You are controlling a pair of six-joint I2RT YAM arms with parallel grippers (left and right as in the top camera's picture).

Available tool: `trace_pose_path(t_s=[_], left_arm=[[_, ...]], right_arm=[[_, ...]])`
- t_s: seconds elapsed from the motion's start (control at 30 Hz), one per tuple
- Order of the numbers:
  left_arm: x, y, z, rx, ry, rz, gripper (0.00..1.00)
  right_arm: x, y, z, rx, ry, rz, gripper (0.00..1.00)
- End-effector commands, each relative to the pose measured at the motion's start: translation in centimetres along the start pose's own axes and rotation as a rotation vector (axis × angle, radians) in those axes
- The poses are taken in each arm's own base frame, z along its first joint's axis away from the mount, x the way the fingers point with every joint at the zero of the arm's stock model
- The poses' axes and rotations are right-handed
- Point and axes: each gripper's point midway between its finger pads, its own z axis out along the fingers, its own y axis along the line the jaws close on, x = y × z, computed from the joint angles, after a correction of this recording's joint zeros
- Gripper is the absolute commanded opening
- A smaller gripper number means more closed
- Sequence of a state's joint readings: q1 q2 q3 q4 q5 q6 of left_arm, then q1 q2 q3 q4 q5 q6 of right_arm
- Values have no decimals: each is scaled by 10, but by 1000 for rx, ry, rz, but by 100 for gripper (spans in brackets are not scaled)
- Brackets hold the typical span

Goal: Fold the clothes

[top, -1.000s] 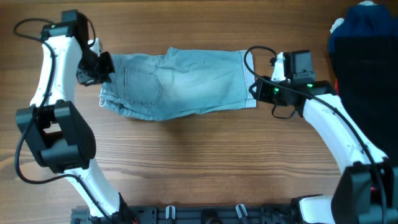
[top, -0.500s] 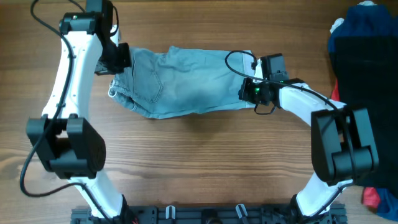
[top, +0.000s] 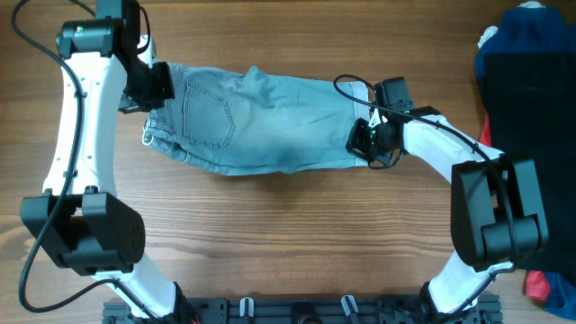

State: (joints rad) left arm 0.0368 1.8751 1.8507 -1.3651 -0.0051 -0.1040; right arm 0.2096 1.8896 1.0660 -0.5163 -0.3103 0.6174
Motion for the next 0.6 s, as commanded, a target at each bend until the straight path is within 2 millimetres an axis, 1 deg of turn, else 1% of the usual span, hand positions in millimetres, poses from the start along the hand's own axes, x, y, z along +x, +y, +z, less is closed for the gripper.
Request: trace_pose_path(t_s=[0.0, 0.1, 0.17, 0.2, 0.27, 0.33, 0.37, 0.4, 0.47, 0.5, 0.57], left_arm=[[-15, 5, -22, -2, -97, -30, 4], [-20, 7, -22, -13, -120, -31, 4], [-23, 10, -23, -30, -130, -32, 4], [-23, 11, -23, -34, -131, -32, 4], [-23, 11, -23, -34, -131, -32, 4], [-19, 10, -22, -36, -116, -29, 4], [-15, 9, -22, -41, -101, -25, 4], [-12, 9, -22, -50, -91, -21, 4], [-6, 11, -24, -85, -76, -37, 4], [0, 9, -26, -104, -63, -44, 4], [7, 4, -30, -104, -54, -52, 4]], right_arm=[[42, -49, 21, 236, 91, 98, 4], [56, -53, 18, 316, 95, 139, 4], [62, -49, 12, 343, 80, 137, 4], [64, -44, 8, 343, 65, 121, 4], [62, -31, -6, 326, 17, 89, 4], [55, -18, -28, 280, -44, 62, 4], [50, -12, -40, 249, -76, 37, 10], [44, -8, -51, 221, -105, 23, 19], [31, -6, -74, 177, -160, -12, 32], [24, -10, -87, 165, -190, -18, 35], [16, -24, -96, 171, -195, 7, 41]])
